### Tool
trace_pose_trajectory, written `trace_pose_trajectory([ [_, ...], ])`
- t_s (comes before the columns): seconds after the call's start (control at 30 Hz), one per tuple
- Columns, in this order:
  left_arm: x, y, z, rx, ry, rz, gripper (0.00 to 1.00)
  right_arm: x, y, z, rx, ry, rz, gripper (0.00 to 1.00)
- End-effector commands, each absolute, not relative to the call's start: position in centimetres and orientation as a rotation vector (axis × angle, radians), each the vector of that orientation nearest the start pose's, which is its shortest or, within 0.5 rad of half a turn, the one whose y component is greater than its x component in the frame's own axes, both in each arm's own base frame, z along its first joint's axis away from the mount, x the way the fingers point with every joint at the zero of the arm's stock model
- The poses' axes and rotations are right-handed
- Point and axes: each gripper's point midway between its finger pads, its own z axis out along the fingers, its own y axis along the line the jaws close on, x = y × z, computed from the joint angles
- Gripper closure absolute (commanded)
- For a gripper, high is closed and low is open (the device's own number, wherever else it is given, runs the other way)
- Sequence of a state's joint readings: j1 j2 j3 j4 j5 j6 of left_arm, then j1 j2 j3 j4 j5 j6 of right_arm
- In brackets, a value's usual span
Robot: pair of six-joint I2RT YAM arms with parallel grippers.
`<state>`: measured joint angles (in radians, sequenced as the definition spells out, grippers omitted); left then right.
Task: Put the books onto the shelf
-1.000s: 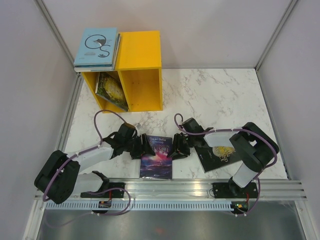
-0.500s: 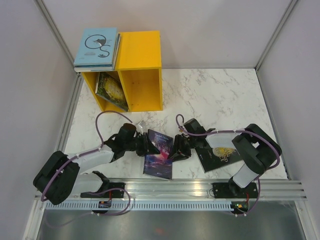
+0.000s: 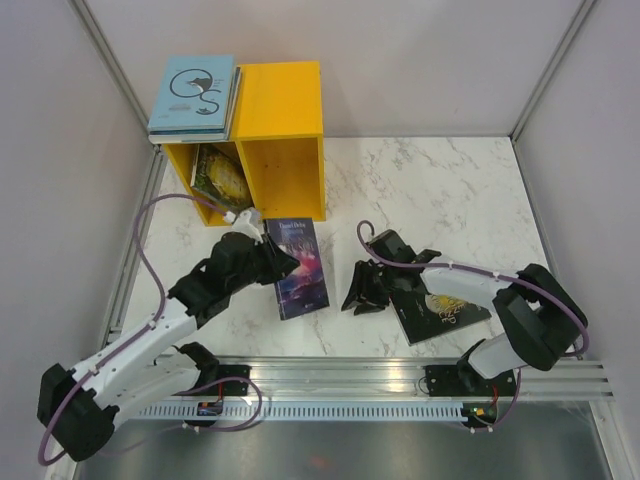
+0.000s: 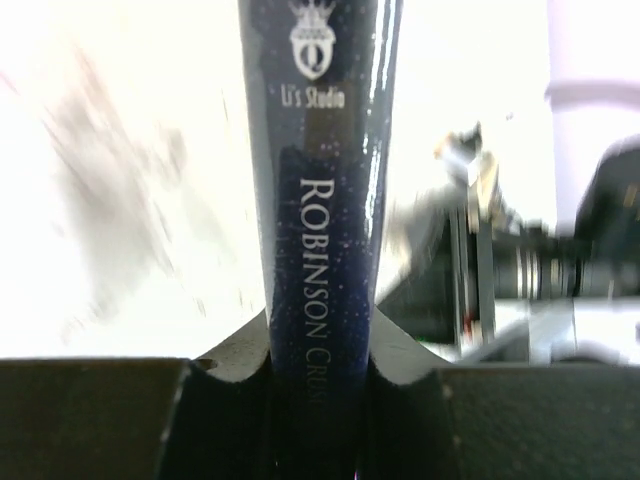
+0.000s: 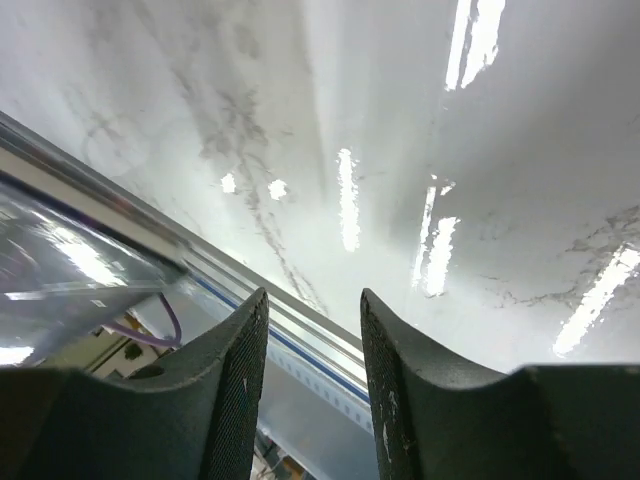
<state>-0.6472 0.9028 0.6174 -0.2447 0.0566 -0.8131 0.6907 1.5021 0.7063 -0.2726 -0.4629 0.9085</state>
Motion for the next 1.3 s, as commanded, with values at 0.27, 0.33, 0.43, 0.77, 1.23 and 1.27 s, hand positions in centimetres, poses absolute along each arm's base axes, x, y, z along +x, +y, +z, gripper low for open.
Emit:
trace_pose_trajectory([
  [0.27,30.7,-15.5,34.2,-0.393,1.409,-0.692,0.98,18.5,27.0,7.6,0.086,2.872,0.995,0.53],
  [0.33,32.2,-15.9,34.7,-0.405,1.395,-0.657,0.98,18.2,26.7,6.7,0.085,2.899,0.98,0.54],
  [0.43,34.1,-16.2,35.5,-0.421,1.359,-0.607,0.98,17.8,26.5,5.8,0.074,2.935,0.965,0.55],
  [0.77,40.1,-16.4,34.2,-0.544,1.254,-0.408,0.98,17.2,26.0,4.3,0.055,3.018,0.918,0.57],
  [1.23,44.7,-19.9,28.1,-0.632,1.087,-0.297,0.98,14.5,22.6,0.6,-0.044,3.154,0.717,0.58],
  [1.27,44.8,-20.1,27.7,-0.636,1.081,-0.301,0.98,14.3,22.3,0.4,-0.063,3.157,0.708,0.58],
])
